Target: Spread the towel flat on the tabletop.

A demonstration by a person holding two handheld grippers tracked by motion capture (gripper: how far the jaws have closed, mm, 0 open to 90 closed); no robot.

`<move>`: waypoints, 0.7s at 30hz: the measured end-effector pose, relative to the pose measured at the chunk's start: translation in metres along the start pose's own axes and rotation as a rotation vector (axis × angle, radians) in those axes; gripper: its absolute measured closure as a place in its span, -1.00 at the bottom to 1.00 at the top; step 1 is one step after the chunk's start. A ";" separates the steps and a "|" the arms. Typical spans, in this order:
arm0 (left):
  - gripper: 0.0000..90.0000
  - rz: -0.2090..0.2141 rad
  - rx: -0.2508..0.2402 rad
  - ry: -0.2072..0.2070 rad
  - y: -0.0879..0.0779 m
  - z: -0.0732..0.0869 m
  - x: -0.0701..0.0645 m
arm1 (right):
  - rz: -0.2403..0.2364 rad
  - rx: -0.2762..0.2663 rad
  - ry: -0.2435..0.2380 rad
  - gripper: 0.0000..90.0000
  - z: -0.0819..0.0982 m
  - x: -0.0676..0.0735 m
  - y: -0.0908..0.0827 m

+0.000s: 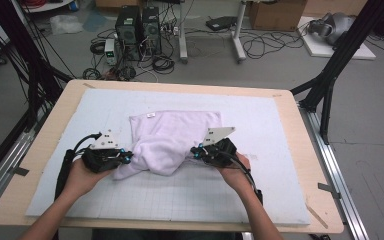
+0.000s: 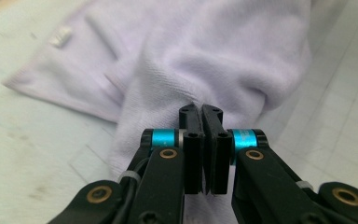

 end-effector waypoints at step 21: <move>0.94 -0.043 -0.074 -0.034 -0.013 -0.026 0.019 | 0.124 -0.051 0.039 0.96 -0.021 -0.040 -0.070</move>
Point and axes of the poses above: each handheld gripper's, and its own axes: y roughly forward along the jaws, z roughly out of its underside, x roughly to its left, the point moved 3 cm from there along y, roughly forward along the jaws, and after that the axes turned 14 degrees about -x, right-handed, at the moved point
